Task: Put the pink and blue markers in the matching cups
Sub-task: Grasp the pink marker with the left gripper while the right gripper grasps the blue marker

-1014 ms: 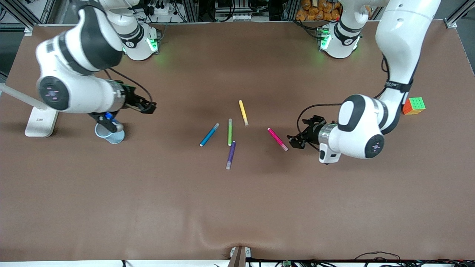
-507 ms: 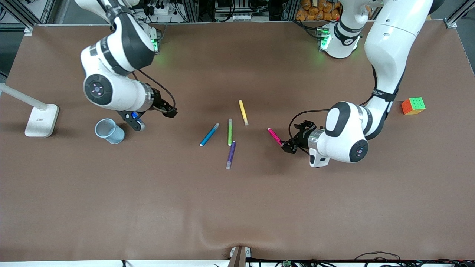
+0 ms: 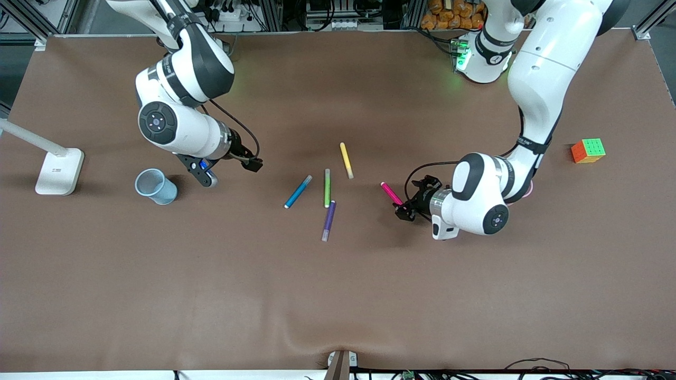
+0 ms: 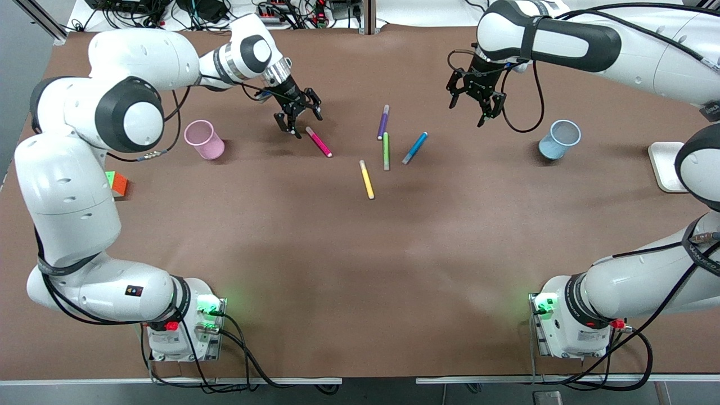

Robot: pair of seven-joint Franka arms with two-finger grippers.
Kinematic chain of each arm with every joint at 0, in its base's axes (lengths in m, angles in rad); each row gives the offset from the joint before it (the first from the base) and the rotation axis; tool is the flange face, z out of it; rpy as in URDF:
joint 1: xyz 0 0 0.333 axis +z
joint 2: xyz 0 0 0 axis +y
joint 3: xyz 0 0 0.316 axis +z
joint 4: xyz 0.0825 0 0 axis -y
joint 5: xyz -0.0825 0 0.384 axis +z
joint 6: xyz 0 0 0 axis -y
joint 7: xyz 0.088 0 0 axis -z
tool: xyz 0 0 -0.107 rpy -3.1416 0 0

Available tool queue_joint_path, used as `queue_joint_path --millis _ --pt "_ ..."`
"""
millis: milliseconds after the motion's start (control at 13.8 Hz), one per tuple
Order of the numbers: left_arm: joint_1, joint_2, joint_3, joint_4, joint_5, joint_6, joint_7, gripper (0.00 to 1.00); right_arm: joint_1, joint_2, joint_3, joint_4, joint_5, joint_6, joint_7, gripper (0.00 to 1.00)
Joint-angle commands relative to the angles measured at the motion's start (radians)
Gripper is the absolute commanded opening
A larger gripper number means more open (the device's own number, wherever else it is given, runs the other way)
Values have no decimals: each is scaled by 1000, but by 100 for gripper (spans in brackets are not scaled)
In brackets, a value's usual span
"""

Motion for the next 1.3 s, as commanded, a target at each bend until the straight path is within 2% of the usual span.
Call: queue_joint_path --millis 0,217,362,507,797,941,1231 --pt "-6 31 4 19 -10 5 -12 100 0 -15 8 -66 11 92 18 100" --pt "-14 56 7 23 -9 8 -4 100 8 -12 53 -151 11 239 80 100" --pt "-15 65 10 26 -10 10 2 100 11 11 80 -157 9 306 151 100" --pt "-18 86 10 55 -10 10 2 87 20 37 88 -157 9 326 154 100" --pt "-18 126 11 102 -12 10 0 84 64 98 88 -157 9 410 224 100" --pt "-18 139 11 110 -12 11 2 74 78 124 88 -157 9 451 232 100" --pt "-15 154 16 110 -10 24 2 62 119 189 88 -157 6 557 277 100"
